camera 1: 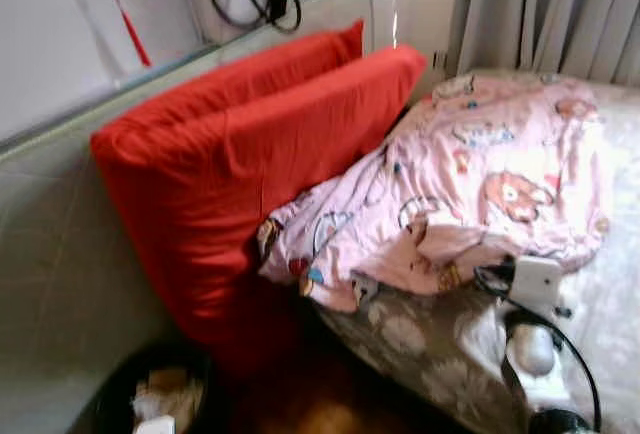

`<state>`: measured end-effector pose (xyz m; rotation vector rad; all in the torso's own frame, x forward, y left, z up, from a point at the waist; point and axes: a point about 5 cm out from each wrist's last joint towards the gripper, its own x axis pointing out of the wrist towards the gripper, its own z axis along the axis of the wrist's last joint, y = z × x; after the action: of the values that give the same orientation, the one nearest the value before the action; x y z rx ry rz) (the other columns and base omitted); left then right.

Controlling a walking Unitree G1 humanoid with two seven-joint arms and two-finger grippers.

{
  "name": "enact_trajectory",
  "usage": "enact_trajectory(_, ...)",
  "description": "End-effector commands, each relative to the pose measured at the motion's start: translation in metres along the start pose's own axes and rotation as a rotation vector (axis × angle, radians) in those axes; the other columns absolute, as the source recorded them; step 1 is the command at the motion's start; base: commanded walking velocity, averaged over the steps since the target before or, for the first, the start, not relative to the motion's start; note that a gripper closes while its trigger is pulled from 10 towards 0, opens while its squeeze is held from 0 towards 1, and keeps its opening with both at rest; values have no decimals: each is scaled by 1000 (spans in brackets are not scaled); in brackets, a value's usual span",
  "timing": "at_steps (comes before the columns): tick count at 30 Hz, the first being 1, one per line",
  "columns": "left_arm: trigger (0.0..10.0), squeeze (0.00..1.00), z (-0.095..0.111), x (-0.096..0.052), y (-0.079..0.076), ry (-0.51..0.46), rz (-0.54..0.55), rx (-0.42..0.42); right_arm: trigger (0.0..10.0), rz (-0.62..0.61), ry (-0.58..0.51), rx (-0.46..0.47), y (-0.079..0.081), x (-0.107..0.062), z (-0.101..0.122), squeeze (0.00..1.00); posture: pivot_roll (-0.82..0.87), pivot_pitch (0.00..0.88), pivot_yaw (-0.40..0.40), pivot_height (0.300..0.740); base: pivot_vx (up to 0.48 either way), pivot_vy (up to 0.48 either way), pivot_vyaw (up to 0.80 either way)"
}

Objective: Clean up the room

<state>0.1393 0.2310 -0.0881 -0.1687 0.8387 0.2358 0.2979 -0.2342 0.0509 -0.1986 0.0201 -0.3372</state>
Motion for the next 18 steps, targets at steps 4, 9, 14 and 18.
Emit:
enact_trajectory(4,10000,0,2,0,7,9,20,30,10000,-11,-82,-10,7,4,14,0,60,0,89,740,0,0,0)
enact_trajectory(9,10000,0,1,0,6,10,21,24,10000,-77,-134,-73,0,4,20,0,64,0,83,740,0,0,0)
enact_trajectory(14,10000,0,-1,-1,5,13,18,22,10000,-151,-158,-128,-12,4,22,0,63,0,81,740,0,0,0)
enact_trajectory(18,10000,0,-1,-1,4,15,15,21,10000,-178,-193,-180,-17,4,25,0,63,0,78,740,0,0,0)
